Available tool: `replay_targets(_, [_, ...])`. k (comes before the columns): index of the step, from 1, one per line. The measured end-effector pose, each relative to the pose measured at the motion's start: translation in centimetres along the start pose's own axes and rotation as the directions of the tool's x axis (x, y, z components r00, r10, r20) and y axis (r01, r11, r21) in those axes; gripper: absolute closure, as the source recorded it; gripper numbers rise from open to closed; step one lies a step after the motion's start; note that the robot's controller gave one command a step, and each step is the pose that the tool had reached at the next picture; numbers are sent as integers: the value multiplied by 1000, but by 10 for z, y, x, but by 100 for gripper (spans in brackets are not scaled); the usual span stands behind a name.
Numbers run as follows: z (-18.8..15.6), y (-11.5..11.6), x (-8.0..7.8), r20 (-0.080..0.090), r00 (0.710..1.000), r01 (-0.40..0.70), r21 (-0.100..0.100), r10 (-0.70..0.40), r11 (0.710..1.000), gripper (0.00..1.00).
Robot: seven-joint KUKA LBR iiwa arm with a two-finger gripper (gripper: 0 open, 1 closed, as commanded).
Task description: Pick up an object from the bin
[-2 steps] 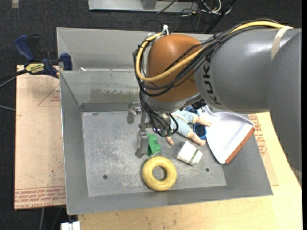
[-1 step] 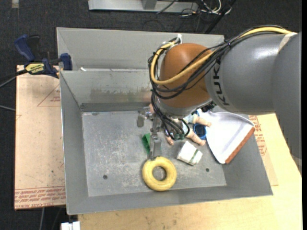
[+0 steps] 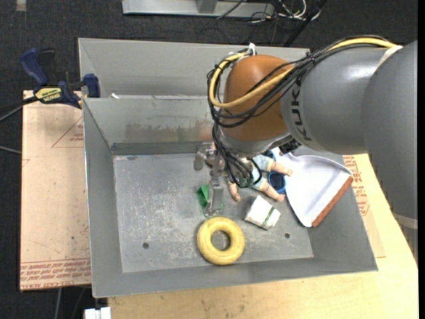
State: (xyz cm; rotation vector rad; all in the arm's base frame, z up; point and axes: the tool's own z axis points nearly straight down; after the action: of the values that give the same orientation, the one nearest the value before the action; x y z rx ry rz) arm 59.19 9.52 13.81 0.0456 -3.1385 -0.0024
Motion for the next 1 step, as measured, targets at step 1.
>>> replay_targets(1, [20, -13, 0, 12, 999, 48, -2, -48, 999, 0])
